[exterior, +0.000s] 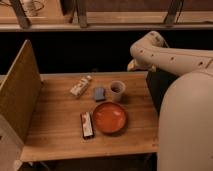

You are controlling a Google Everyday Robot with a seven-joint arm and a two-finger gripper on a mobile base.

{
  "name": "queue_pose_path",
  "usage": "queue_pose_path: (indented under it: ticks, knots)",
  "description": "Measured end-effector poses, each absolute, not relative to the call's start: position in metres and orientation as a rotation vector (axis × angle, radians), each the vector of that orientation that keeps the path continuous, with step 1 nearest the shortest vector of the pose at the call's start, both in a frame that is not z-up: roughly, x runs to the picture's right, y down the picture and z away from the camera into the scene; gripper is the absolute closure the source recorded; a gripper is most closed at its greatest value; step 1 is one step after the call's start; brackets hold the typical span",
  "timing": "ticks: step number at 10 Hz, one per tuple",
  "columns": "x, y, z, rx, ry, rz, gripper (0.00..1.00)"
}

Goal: Pick up the ceramic cup

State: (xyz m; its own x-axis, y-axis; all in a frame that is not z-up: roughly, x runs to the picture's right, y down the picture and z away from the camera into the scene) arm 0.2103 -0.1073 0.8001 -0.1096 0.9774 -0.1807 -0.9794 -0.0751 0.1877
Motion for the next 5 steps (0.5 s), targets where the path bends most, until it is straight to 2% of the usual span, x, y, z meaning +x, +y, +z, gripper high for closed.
queue_pose_path:
  ticks: [5]
  knots:
    - [0.2107, -0.1061, 0.8013, -0.010, 0.299, 1.654, 0.20]
